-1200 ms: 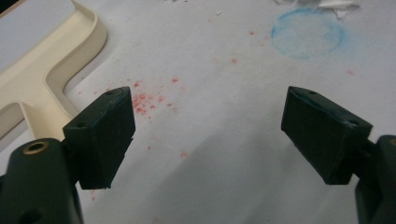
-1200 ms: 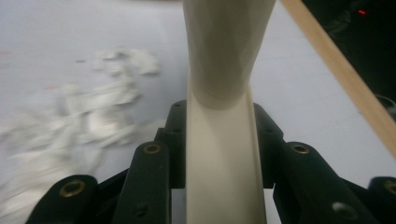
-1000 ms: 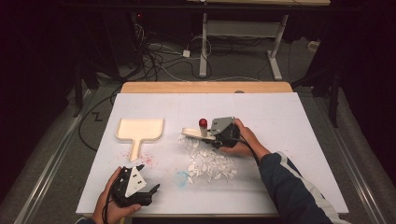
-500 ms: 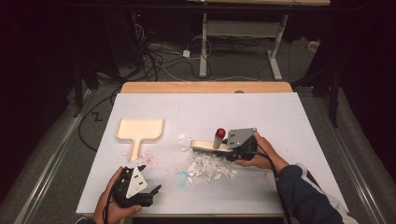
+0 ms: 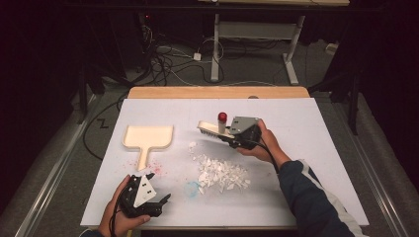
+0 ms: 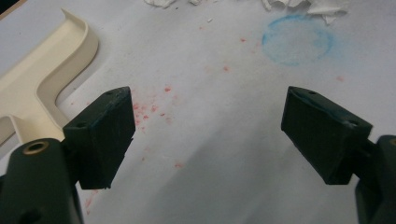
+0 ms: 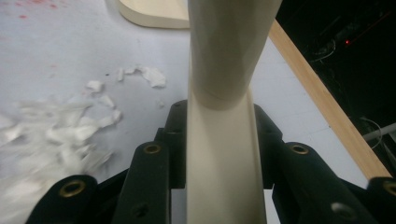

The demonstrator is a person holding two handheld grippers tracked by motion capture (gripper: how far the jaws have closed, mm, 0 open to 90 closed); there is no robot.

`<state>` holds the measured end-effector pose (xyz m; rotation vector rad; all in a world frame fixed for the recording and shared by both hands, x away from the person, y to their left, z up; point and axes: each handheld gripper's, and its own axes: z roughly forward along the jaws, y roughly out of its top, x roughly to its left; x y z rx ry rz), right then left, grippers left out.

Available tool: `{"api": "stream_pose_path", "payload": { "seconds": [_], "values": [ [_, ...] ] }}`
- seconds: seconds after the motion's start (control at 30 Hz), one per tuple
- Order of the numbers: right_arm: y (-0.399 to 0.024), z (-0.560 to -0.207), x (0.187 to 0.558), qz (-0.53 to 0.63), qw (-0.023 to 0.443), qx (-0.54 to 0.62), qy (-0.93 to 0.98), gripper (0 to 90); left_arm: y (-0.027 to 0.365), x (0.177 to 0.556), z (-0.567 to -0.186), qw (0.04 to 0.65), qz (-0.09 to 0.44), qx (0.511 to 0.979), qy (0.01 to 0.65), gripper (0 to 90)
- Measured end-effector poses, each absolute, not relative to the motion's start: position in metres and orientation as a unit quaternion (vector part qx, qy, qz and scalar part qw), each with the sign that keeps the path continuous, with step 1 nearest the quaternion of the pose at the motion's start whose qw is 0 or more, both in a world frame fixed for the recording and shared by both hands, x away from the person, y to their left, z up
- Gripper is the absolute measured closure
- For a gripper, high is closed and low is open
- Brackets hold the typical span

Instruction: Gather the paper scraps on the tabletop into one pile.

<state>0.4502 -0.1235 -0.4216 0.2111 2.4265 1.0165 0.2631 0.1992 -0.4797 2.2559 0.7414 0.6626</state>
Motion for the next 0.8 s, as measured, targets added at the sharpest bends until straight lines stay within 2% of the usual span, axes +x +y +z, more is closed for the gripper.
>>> {"api": "stream_pose_path", "payload": {
  "seconds": [0.27,0.47,0.53,0.57,0.63,0.8],
  "values": [
    [-0.086,-0.441,0.461,0.371,0.249,0.072,0.892,68.1,0.199,0.263,-0.481,0.331,0.249,0.865,0.284,16.8],
    [-0.078,-0.448,0.452,0.374,0.214,0.039,0.901,67.4,0.200,0.262,-0.481,0.329,0.249,0.866,0.283,16.8],
    [-0.082,-0.446,0.447,0.388,0.185,0.023,0.903,67.5,0.199,0.262,-0.481,0.328,0.248,0.867,0.282,16.8],
    [-0.082,-0.446,0.447,0.388,0.185,0.023,0.903,67.5,0.199,0.262,-0.481,0.328,0.248,0.867,0.282,16.8],
    [-0.086,-0.444,0.436,0.393,0.149,-0.008,0.907,67.4,0.198,0.262,-0.482,0.325,0.246,0.870,0.278,16.8],
    [-0.098,-0.439,0.421,0.391,0.131,-0.043,0.910,67.5,0.197,0.261,-0.482,0.326,0.245,0.870,0.277,16.8]
  ]
}}
